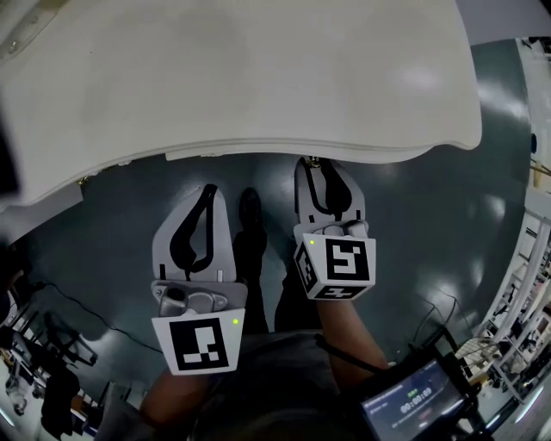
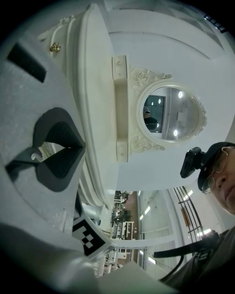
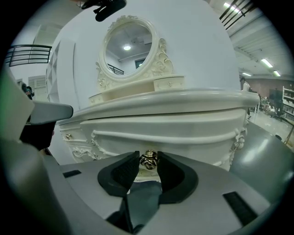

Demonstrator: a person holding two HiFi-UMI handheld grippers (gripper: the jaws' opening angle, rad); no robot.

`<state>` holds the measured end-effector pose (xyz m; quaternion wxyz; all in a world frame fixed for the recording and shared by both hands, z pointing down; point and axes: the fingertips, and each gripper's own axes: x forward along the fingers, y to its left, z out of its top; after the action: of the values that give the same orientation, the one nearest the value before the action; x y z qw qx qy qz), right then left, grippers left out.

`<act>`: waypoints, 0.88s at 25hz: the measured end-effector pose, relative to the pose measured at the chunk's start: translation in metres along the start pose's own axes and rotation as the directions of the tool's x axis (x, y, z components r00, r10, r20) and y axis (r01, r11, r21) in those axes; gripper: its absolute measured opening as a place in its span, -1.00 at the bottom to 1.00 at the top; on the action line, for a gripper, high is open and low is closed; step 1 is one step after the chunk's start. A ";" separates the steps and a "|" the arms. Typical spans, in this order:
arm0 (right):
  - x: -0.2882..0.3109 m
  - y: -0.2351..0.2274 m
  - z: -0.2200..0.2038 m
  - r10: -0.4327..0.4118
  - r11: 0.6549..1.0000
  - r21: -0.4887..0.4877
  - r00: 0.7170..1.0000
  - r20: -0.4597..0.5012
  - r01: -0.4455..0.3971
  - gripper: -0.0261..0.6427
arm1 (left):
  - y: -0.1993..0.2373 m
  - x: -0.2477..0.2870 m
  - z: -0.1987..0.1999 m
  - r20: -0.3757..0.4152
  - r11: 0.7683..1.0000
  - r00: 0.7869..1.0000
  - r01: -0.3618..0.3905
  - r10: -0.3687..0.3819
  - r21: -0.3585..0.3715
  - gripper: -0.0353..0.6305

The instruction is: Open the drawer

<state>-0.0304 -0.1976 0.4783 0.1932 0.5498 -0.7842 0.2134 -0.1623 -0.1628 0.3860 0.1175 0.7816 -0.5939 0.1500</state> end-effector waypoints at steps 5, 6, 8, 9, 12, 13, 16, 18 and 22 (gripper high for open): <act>-0.004 0.001 -0.004 -0.001 1.000 -0.001 1.000 0.004 0.001 -0.55 | -0.002 -0.002 0.005 0.019 1.000 1.000 -0.017 0.017 -0.003 -0.85; -0.004 0.002 -0.005 0.000 1.000 -0.002 1.000 0.003 0.000 -0.55 | -0.003 -0.002 0.005 0.023 1.000 1.000 -0.017 0.018 -0.002 -0.85; -0.003 0.004 -0.008 0.006 1.000 -0.003 1.000 0.000 -0.006 -0.55 | -0.004 -0.002 0.004 0.024 1.000 1.000 -0.020 0.020 -0.003 -0.85; -0.002 0.006 -0.009 0.010 1.000 -0.003 1.000 0.000 -0.010 -0.55 | -0.005 -0.003 0.003 0.024 1.000 0.999 -0.021 0.021 -0.003 -0.85; -0.005 0.007 -0.014 0.017 1.000 -0.002 1.000 -0.002 -0.017 -0.55 | -0.012 -0.007 0.001 0.020 1.000 1.000 -0.018 0.018 0.003 -0.85; -0.006 0.007 -0.016 0.017 1.000 -0.003 1.000 -0.004 -0.017 -0.55 | -0.013 -0.008 0.000 0.019 1.000 1.000 -0.017 0.017 0.004 -0.85; -0.009 0.007 -0.018 0.020 1.000 -0.004 1.000 -0.004 -0.020 -0.55 | -0.017 -0.011 0.001 0.019 1.000 1.000 -0.019 0.019 0.009 -0.85; -0.009 0.007 -0.021 0.021 1.000 -0.012 1.000 -0.010 -0.022 -0.55 | -0.016 -0.011 0.000 0.017 1.000 1.000 -0.020 0.020 0.012 -0.85; -0.008 0.010 -0.027 0.022 1.000 -0.016 1.000 -0.017 -0.022 -0.55 | -0.014 -0.011 -0.004 0.020 1.000 1.000 -0.022 0.022 0.011 -0.85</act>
<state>-0.0354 -0.1737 0.4959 0.2019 0.5376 -0.7903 0.2137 -0.1517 -0.1477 0.3855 0.1056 0.7773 -0.6027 0.1467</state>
